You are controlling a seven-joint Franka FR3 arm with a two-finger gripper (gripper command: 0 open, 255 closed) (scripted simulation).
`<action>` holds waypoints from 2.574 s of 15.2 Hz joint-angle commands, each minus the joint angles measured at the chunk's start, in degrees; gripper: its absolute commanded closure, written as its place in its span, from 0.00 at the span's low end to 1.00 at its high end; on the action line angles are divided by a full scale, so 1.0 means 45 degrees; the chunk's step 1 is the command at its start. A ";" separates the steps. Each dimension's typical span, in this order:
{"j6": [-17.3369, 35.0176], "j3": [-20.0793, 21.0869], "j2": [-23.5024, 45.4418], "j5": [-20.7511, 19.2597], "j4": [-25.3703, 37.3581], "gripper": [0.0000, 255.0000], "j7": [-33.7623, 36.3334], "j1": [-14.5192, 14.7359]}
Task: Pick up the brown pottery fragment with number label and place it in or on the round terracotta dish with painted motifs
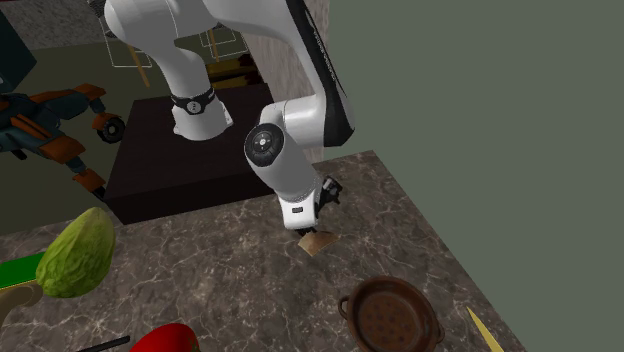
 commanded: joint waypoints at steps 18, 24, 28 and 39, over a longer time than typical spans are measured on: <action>0.2902 -0.3725 0.0277 -0.4692 -0.1012 0.00 0.2453 0.4413; 0.3636 -0.2980 0.1560 -0.4233 -0.0364 0.00 0.2005 0.3794; 0.3637 -0.2978 0.1560 -0.4237 -0.0365 0.00 0.2007 0.3792; 0.3633 -0.2982 0.1557 -0.4239 -0.0364 1.00 0.2012 0.3798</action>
